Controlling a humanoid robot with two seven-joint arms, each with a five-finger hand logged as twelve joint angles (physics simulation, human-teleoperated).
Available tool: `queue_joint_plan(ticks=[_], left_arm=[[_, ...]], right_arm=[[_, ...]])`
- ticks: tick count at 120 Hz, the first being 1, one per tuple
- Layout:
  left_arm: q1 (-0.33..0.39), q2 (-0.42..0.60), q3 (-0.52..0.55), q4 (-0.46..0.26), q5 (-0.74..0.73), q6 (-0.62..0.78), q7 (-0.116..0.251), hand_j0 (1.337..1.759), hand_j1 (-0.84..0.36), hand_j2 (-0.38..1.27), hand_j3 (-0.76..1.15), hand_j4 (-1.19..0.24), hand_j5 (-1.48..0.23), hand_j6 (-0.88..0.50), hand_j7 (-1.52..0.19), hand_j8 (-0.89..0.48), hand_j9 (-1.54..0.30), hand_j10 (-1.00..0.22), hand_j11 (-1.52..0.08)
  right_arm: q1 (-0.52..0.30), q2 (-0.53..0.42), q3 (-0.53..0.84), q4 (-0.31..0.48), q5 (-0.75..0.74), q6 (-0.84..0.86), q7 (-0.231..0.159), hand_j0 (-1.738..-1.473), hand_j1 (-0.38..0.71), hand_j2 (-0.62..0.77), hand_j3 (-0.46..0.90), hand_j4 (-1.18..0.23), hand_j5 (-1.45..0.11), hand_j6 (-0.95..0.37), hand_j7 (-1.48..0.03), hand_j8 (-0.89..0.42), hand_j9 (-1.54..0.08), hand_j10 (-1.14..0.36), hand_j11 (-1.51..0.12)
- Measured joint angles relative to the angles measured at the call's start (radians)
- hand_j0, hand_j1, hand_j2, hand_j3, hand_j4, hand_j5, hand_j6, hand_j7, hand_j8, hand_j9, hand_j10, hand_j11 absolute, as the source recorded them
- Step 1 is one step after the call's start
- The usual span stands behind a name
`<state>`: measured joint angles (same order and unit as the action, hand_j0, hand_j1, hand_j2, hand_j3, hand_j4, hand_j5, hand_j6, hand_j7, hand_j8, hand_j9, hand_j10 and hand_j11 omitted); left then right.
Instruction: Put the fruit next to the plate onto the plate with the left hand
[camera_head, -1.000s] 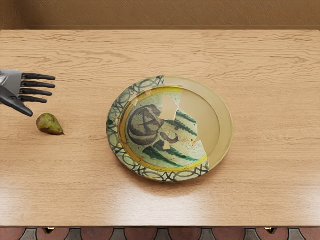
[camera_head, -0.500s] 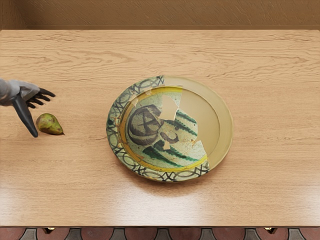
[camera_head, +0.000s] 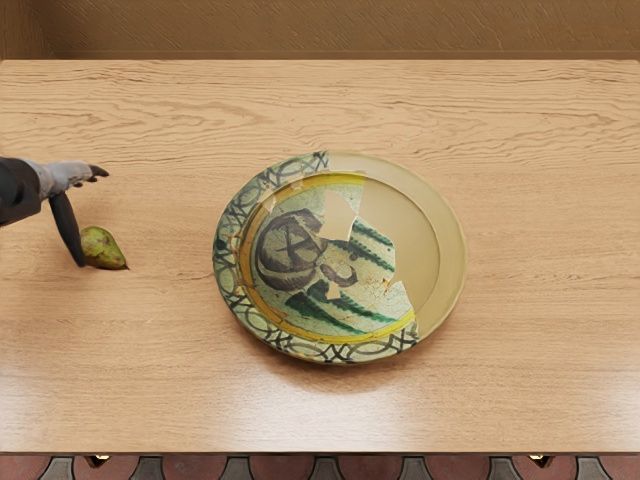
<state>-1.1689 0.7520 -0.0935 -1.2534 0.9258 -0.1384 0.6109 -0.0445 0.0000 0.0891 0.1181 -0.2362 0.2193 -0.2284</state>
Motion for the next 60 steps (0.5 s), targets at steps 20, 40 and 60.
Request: queue_joint_plan(ticks=[20,40,60], left_arm=[[-0.077,-0.011,0.099,-0.021,0.004,0.093,0.000,1.658,0.32,0.01,0.00,-0.03,-0.04,-0.04,-0.04,-0.03,-0.04,-0.03,-0.04],[-0.079,-0.011,0.160,-0.079,0.040,0.221,0.000,1.658,0.31,0.01,0.00,-0.04,-0.05,-0.05,-0.05,-0.04,-0.05,-0.04,-0.05],[-0.069,-0.015,0.209,-0.093,0.065,0.298,0.000,1.658,0.30,0.01,0.00,-0.05,-0.06,-0.05,-0.06,-0.05,-0.06,-0.05,-0.06]], right_arm=[[0.000,0.000,0.000,0.000,0.000,0.000,0.000,-1.658,-0.32,0.00,0.00,-0.02,-0.03,-0.02,-0.03,-0.02,-0.03,-0.02,-0.03],[0.000,0.000,0.000,0.000,0.000,0.000,0.000,-1.658,-0.32,0.00,0.00,-0.02,-0.03,-0.02,-0.03,-0.02,-0.03,-0.02,-0.03],[0.000,0.000,0.000,0.000,0.000,0.000,0.000,-1.658,-0.32,0.00,0.00,-0.02,-0.03,-0.02,-0.03,-0.02,-0.03,-0.02,-0.03]])
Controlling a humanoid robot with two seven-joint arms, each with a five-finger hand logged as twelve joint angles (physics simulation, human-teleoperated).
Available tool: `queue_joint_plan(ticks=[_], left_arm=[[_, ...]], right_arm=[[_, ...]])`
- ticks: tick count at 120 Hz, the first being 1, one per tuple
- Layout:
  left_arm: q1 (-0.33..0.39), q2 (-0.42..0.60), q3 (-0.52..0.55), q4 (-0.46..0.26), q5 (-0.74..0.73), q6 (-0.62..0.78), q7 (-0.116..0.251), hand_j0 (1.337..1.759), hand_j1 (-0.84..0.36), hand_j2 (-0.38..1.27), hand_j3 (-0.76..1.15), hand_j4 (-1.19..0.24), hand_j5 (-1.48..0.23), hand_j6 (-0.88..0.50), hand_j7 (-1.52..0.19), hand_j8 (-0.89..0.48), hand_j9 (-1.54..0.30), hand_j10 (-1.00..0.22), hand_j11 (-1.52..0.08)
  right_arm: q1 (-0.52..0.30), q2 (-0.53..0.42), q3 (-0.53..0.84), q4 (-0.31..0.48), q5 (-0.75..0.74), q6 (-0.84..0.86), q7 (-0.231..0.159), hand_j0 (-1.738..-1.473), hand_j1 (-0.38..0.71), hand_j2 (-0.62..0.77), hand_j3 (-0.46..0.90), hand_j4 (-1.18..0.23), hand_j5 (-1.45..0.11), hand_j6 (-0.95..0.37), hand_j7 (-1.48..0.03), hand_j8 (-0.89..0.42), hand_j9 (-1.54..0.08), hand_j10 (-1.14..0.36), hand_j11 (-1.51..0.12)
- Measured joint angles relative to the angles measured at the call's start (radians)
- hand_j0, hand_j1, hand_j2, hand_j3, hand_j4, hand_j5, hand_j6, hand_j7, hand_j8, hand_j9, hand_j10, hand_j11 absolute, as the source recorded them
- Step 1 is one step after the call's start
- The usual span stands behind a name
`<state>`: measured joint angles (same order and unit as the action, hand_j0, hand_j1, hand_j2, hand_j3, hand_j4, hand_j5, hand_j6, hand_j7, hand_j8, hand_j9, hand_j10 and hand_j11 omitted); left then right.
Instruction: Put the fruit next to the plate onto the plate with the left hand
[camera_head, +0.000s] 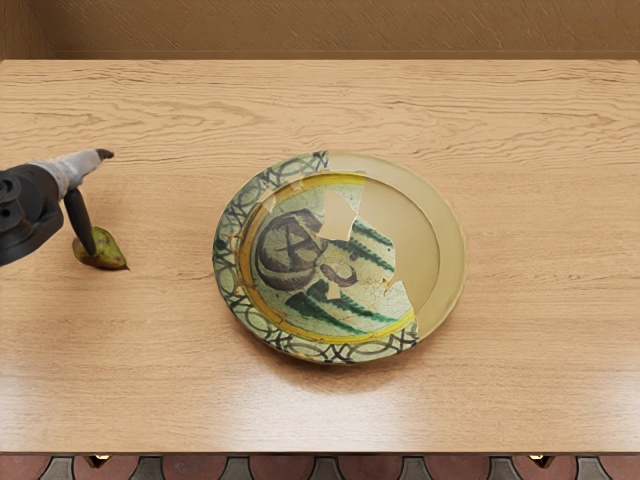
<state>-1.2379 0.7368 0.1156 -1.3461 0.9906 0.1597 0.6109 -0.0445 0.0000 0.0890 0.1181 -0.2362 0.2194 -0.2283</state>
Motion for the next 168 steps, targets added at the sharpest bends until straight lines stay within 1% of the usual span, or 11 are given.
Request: queue_joint_plan(ticks=[19,30,57,65,84,108,118,128,146,168], left_arm=[[0.004,-0.015,0.034,-0.001,0.012,0.015,0.000,1.658,0.30,0.01,0.00,-0.05,-0.06,-0.05,-0.06,-0.05,-0.06,-0.05,-0.06],[0.008,-0.029,0.054,-0.001,0.014,0.018,0.000,1.658,0.27,0.02,0.00,-0.07,-0.09,-0.07,-0.09,-0.07,-0.08,-0.07,-0.08],[0.014,-0.031,0.072,-0.001,0.015,0.039,0.000,1.658,0.15,0.04,0.00,-0.17,-0.21,-0.17,-0.21,-0.17,-0.21,-0.17,-0.21],[0.014,-0.031,0.073,-0.001,0.016,0.064,0.000,1.658,0.14,0.08,0.00,-0.20,-0.25,-0.20,-0.25,-0.20,-0.25,-0.20,-0.25],[0.015,-0.031,0.075,-0.001,0.015,0.091,0.000,1.658,0.08,0.08,0.00,-0.24,-0.31,-0.25,-0.31,-0.25,-0.31,-0.24,-0.31],[0.017,-0.033,0.088,-0.002,0.015,0.097,0.000,1.658,0.03,0.09,0.00,-0.28,-0.37,-0.28,-0.37,-0.28,-0.37,-0.28,-0.37],[0.017,-0.033,0.089,-0.002,0.015,0.097,0.000,1.658,0.00,0.10,0.00,-0.31,-0.41,-0.31,-0.40,-0.31,-0.40,-0.31,-0.40],[0.017,-0.042,0.090,-0.002,0.015,0.095,0.002,1.657,-0.05,0.08,0.00,-0.34,-0.45,-0.34,-0.45,-0.34,-0.44,-0.34,-0.44],[0.017,-0.043,0.091,-0.002,0.008,0.095,0.001,1.657,-0.13,0.09,0.00,-0.41,-0.53,-0.41,-0.53,-0.41,-0.53,-0.41,-0.53],[0.017,-0.044,0.092,-0.002,0.004,0.092,0.001,1.657,-0.20,0.12,0.00,-0.46,-0.61,-0.47,-0.61,-0.47,-0.61,-0.47,-0.61]], right_arm=[[0.000,0.000,0.000,0.000,0.000,0.000,0.000,-1.658,-0.32,0.00,0.00,-0.02,-0.03,-0.02,-0.03,-0.02,-0.03,-0.02,-0.03],[0.000,0.000,0.000,0.000,0.000,0.000,0.000,-1.658,-0.32,0.00,0.00,-0.02,-0.03,-0.02,-0.03,-0.02,-0.03,-0.02,-0.03],[0.000,0.000,0.000,0.000,0.000,0.000,0.000,-1.658,-0.32,0.00,0.00,-0.02,-0.03,-0.02,-0.03,-0.02,-0.03,-0.02,-0.03],[0.000,0.000,0.000,0.000,0.000,0.000,0.000,-1.658,-0.32,0.00,0.00,-0.02,-0.03,-0.02,-0.03,-0.02,-0.03,-0.02,-0.03],[0.000,0.000,0.000,0.000,0.000,0.000,0.000,-1.658,-0.32,0.00,0.00,-0.02,-0.03,-0.02,-0.03,-0.02,-0.03,-0.02,-0.03],[0.000,0.000,0.000,0.000,0.000,0.000,0.000,-1.658,-0.32,0.00,0.00,-0.02,-0.03,-0.02,-0.03,-0.02,-0.03,-0.02,-0.03],[0.000,0.000,0.000,0.000,0.000,0.000,0.000,-1.658,-0.32,0.00,0.00,-0.02,-0.03,-0.02,-0.03,-0.02,-0.03,-0.02,-0.03],[0.000,0.000,0.000,0.000,0.000,0.000,0.000,-1.658,-0.32,0.00,0.00,-0.02,-0.03,-0.02,-0.03,-0.02,-0.03,-0.02,-0.03],[0.000,0.000,0.000,0.000,0.000,0.000,0.000,-1.658,-0.32,0.00,0.00,-0.02,-0.03,-0.02,-0.03,-0.02,-0.03,-0.02,-0.03],[0.000,0.000,0.000,0.000,0.000,0.000,0.000,-1.658,-0.32,0.00,0.00,-0.02,-0.03,-0.02,-0.03,-0.02,-0.03,-0.02,-0.03]])
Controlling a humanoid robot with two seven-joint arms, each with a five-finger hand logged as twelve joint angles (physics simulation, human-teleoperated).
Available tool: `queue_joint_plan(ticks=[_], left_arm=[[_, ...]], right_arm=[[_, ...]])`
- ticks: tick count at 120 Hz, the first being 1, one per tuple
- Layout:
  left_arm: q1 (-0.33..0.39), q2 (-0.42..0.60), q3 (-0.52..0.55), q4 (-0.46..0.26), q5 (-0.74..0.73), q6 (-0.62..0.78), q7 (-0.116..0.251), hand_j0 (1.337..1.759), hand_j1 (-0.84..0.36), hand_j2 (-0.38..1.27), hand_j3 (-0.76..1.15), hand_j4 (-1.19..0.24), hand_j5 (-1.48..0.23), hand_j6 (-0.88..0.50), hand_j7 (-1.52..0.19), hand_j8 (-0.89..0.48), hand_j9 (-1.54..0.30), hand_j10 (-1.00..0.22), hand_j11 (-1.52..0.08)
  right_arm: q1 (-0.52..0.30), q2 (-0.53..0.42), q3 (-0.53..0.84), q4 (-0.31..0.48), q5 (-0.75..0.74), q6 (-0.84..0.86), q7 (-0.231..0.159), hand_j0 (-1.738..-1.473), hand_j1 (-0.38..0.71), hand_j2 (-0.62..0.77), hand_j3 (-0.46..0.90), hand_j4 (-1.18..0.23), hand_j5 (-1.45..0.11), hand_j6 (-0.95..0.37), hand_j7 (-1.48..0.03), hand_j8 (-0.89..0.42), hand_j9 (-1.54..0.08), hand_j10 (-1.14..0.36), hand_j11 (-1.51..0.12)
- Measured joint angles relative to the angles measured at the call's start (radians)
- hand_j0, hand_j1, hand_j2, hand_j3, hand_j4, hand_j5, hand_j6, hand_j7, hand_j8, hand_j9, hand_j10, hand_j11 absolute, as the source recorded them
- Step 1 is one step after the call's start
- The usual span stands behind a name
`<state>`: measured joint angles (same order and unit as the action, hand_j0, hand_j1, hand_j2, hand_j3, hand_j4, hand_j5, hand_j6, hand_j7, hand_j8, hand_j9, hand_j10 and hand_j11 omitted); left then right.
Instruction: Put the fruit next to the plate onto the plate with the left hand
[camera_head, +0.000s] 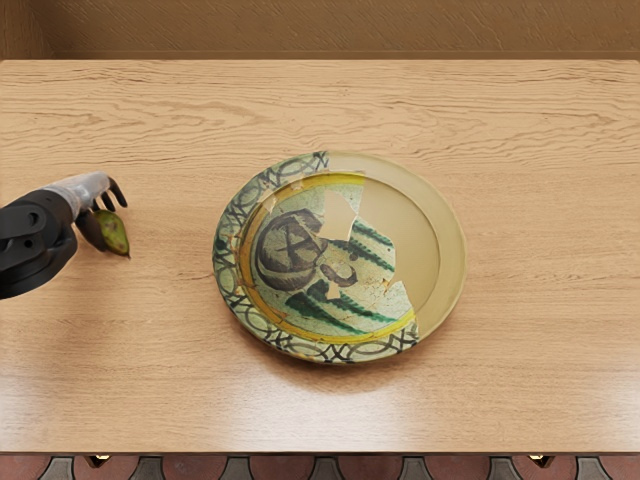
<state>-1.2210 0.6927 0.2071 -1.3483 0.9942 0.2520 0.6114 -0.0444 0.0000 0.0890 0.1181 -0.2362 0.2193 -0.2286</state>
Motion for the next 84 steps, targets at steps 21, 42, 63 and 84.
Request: queue_joint_plan(ticks=[21,42,63,84], left_arm=[[0.000,-0.005,0.009,0.000,0.007,-0.001,0.001,1.654,-0.25,0.20,0.00,-0.51,-0.63,-0.45,-0.64,-0.43,-0.66,-0.50,-0.66],[0.001,-0.006,0.018,0.000,0.009,-0.001,-0.002,1.652,-0.30,0.29,0.00,-0.55,-0.64,-0.41,-0.68,-0.39,-0.70,-0.51,-0.70],[0.002,-0.006,0.021,0.000,0.002,0.001,-0.002,1.653,-0.27,0.21,0.00,-0.59,-0.67,-0.40,-0.72,-0.39,-0.74,-0.55,-0.74],[0.001,-0.009,0.021,0.000,-0.002,-0.001,-0.001,1.652,-0.25,0.19,0.00,-0.63,-0.74,-0.38,-0.78,-0.37,-0.80,-0.59,-0.80]], right_arm=[[0.000,0.000,0.000,0.000,0.000,0.000,0.000,-1.658,-0.32,0.00,0.00,-0.02,-0.03,-0.02,-0.03,-0.02,-0.03,-0.02,-0.03],[0.000,0.000,0.000,0.000,0.000,0.000,0.000,-1.658,-0.32,0.00,0.00,-0.02,-0.03,-0.02,-0.03,-0.02,-0.03,-0.02,-0.03],[0.000,0.000,0.000,0.000,0.000,0.000,0.000,-1.658,-0.32,0.00,0.00,-0.02,-0.03,-0.02,-0.03,-0.02,-0.03,-0.02,-0.03],[0.000,0.000,0.000,0.000,0.000,0.000,0.000,-1.658,-0.32,0.00,0.00,-0.02,-0.03,-0.02,-0.03,-0.02,-0.03,-0.02,-0.03]])
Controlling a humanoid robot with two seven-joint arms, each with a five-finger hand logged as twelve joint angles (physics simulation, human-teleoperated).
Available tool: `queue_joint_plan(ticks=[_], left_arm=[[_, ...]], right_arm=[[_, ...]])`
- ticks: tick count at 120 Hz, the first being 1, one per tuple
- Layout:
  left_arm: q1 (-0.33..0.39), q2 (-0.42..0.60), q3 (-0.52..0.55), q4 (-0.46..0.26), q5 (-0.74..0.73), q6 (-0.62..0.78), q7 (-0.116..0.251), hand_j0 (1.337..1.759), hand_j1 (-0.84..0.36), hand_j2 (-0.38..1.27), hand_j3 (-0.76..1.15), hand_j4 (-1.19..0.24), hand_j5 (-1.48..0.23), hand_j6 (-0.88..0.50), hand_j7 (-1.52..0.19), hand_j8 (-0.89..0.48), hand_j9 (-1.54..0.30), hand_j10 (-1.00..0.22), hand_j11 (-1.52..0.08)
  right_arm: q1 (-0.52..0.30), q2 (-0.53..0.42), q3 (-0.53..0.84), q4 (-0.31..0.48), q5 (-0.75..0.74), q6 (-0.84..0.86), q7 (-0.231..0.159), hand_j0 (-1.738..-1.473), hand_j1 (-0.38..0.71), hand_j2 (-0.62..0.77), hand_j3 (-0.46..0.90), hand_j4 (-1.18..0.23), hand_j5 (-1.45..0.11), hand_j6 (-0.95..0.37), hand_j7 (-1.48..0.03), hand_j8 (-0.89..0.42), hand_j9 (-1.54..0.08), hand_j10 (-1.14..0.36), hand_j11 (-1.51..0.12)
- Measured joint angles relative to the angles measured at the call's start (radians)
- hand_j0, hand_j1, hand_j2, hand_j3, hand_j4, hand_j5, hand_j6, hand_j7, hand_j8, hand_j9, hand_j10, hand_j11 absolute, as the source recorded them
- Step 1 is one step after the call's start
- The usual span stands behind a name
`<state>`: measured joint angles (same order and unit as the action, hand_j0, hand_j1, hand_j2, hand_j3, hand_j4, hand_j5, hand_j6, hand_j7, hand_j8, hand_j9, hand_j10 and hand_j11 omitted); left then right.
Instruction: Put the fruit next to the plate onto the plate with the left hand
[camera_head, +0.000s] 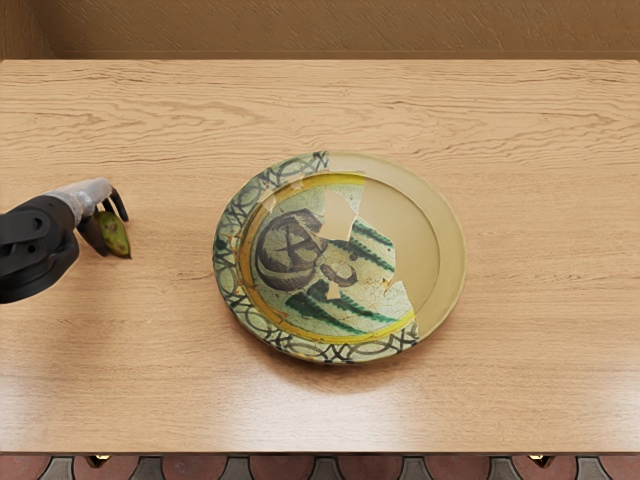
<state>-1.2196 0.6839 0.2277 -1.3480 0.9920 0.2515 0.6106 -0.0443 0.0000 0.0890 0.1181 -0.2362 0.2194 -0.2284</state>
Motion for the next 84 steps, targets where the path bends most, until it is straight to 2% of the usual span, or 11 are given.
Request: queue_joint_plan(ticks=[5,10,36,42,49,84], left_arm=[[0.011,-0.004,-0.001,0.000,0.007,0.002,0.001,1.650,-0.27,0.15,0.00,-0.66,-0.72,-0.37,-0.78,-0.35,-0.82,-0.59,-0.82],[0.017,-0.004,-0.002,0.001,0.012,0.003,0.000,1.650,-0.27,0.19,0.00,-0.69,-0.70,-0.38,-0.76,-0.40,-0.81,-0.63,-0.84],[0.017,-0.004,-0.007,0.001,-0.004,0.000,-0.001,1.651,-0.28,0.25,0.00,-0.69,-0.79,-0.39,-0.83,-0.40,-0.86,-0.66,-0.88],[0.014,-0.003,-0.016,0.001,-0.014,-0.001,-0.001,1.651,-0.26,0.22,0.00,-0.69,-0.81,-0.39,-0.84,-0.40,-0.87,-0.67,-0.88],[0.013,0.009,-0.054,0.001,-0.055,-0.002,-0.001,1.651,-0.23,0.17,0.00,-0.68,-0.83,-0.40,-0.86,-0.41,-0.88,-0.68,-0.89],[0.005,0.041,-0.282,0.001,-0.300,-0.053,-0.002,1.652,-0.19,0.13,0.00,-0.64,-0.88,-0.43,-0.87,-0.44,-0.89,-0.72,-0.89]], right_arm=[[0.000,0.000,0.000,0.000,0.000,0.000,0.000,-1.658,-0.32,0.00,0.00,-0.02,-0.03,-0.02,-0.03,-0.02,-0.03,-0.02,-0.03],[0.000,0.000,0.000,0.000,0.000,0.000,0.000,-1.658,-0.32,0.00,0.00,-0.02,-0.03,-0.02,-0.03,-0.02,-0.03,-0.02,-0.03],[0.000,0.000,0.000,0.000,0.000,0.000,0.000,-1.658,-0.32,0.00,0.00,-0.02,-0.03,-0.02,-0.03,-0.02,-0.03,-0.02,-0.03],[0.000,0.000,0.000,0.000,0.000,0.000,0.000,-1.658,-0.32,0.00,0.00,-0.02,-0.03,-0.02,-0.03,-0.02,-0.03,-0.02,-0.03],[0.000,0.000,0.000,0.000,0.000,0.000,0.000,-1.658,-0.32,0.00,0.00,-0.02,-0.03,-0.02,-0.03,-0.02,-0.03,-0.02,-0.03],[0.000,0.000,0.000,0.000,0.000,0.000,0.000,-1.658,-0.32,0.00,0.00,-0.02,-0.03,-0.02,-0.03,-0.02,-0.03,-0.02,-0.03]])
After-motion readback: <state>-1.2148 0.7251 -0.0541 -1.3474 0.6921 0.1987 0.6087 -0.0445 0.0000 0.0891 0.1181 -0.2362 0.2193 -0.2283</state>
